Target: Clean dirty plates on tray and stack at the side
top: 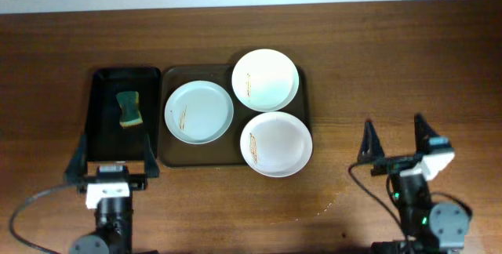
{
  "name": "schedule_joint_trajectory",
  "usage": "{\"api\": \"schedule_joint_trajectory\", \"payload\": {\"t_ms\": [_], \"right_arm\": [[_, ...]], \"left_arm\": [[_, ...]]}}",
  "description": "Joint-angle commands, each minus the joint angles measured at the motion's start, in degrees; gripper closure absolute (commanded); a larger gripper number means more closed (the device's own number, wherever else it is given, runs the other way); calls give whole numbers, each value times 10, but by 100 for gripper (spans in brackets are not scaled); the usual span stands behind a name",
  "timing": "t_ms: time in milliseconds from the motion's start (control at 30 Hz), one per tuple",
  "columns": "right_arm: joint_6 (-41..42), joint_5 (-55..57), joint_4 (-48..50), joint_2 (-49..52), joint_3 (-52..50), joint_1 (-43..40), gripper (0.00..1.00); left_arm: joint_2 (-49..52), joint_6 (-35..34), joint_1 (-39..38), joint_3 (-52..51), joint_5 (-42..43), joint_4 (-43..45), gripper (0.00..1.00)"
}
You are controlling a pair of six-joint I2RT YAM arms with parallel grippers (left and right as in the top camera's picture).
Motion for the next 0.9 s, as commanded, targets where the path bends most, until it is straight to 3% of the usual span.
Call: {"api": "schedule_joint_trajectory", "payload": {"t_ms": [0,100,300,367,400,533,600,667,767,867], "right_arm": [[-12,-90,-2,146,106,3,2],[-12,-150,-72,299,240,3,2],[-13,-157,-403,564,557,4,2],[-12,-160,-526,659,672,3,2],[-6,-160,-515,707,701,3,2],[48,-257,-463,769,701,25,0],[98,-213,-445,804,702,100,0],[163,-97,-445,844,712,225,0],[230,5,-437,898,717,328,10],[250,41,-416,956,717,371,24]], "left_arm": [[128,-16,-2,107,58,-29,1],[271,-16,-2,244,85,-147,1],[568,-16,-2,579,91,-467,1],[687,-15,-2,703,136,-601,1],[776,-16,-2,773,204,-695,1],[848,-16,-2,779,235,-731,1],[876,-15,-2,779,235,-734,1],[885,-42,3,780,169,-728,1],[885,-191,59,780,-6,-726,1],[886,-197,99,780,-23,-704,1]]}}
